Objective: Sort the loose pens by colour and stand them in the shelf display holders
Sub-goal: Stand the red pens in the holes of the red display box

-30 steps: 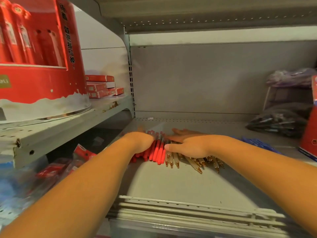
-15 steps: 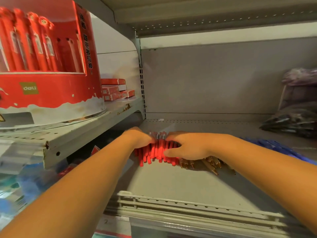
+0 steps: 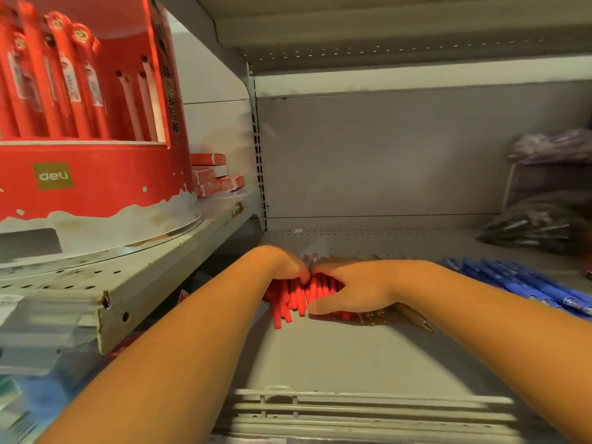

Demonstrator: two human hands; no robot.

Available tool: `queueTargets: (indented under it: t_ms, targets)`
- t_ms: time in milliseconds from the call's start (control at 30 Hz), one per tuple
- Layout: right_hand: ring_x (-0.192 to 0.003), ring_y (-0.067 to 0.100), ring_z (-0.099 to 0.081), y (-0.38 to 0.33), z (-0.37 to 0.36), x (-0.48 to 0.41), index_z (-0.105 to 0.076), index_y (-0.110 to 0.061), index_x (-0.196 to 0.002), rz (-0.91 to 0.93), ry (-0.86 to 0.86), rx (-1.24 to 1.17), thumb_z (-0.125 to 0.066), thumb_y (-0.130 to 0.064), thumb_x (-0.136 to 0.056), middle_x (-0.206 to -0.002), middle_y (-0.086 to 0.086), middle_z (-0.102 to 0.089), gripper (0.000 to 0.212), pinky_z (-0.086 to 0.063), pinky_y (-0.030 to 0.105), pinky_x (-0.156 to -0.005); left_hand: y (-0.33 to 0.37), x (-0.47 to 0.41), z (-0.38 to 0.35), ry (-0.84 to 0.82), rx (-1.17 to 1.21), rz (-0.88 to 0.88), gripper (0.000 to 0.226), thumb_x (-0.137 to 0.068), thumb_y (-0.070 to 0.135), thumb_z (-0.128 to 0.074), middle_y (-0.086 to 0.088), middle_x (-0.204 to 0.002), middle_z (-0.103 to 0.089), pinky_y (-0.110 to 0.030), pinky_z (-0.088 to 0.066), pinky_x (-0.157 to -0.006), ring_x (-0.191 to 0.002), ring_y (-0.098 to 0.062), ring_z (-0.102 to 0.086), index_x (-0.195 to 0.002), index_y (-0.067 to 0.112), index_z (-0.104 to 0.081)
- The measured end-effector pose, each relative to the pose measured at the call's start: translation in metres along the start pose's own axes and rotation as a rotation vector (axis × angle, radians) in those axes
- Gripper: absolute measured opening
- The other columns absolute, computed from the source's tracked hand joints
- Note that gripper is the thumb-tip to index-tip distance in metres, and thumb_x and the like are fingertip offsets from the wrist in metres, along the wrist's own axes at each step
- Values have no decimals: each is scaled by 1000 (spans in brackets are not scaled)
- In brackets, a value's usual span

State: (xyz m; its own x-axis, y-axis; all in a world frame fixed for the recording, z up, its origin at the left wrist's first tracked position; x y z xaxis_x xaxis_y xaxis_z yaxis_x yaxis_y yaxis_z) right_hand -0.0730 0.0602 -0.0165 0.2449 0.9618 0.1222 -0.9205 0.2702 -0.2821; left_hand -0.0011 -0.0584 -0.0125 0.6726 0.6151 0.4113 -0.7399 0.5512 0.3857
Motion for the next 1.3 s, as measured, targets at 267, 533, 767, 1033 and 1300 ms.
queueTargets:
  t_ms: [267,533,767,1033,1300]
  targets:
    - [-118,15,-52,0,-7,0,-30,-41,-144,7,-49,25,-56,-71,-83,-135,-13,-50,73,-41,31,-101,3,-6,-3,-44,-200,52,40,-97,12,-37,-11,-42,-60,-32,-51,-57,-30,-20,-55,-64,1,-57]
    - [-124,17,-50,1,-8,3,-20,-44,-149,6,-68,54,-55,-71,-84,-143,-10,-47,79,-38,35,-107,3,1,1,128,-274,-47,32,-104,17,-46,-15,-114,-69,-22,-51,-49,-25,-8,-48,-122,-3,-61]
    - [-131,17,-45,1,-4,4,-25,-41,-151,22,-20,52,-47,-76,-84,-150,-8,-42,79,-36,37,-111,-10,5,15,241,-51,-12,11,-85,15,-57,-7,-58,-66,-21,-50,-42,-41,-18,-61,-81,6,-62]
    - [-84,22,-66,-3,40,14,-69,-11,-100,-79,439,-554,-59,-34,-95,-94,7,-70,26,-52,32,-75,-2,24,25,172,627,-290,6,-74,11,-61,-9,-51,-47,-27,-40,-49,-42,-20,-43,-72,9,-56]
    - [-72,20,-73,9,62,57,-69,-5,-100,-63,702,-1329,-67,-16,-92,-84,10,-75,14,-60,32,-65,62,73,4,101,949,-609,7,-88,6,-62,-5,-57,-59,-27,-49,-50,-48,-17,-54,-89,12,-65]
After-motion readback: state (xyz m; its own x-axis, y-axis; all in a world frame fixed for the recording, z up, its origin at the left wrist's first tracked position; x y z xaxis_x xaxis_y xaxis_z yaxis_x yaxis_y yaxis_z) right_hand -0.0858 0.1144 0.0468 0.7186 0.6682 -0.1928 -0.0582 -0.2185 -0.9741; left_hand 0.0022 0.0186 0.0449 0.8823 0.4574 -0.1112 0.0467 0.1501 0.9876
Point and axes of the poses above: each hand's wrist, its own x-axis away from the middle knuckle, its own z-axis out of the back of the hand, y = z × x, the point moved 4 cm from there along -x, towards the middle knuckle
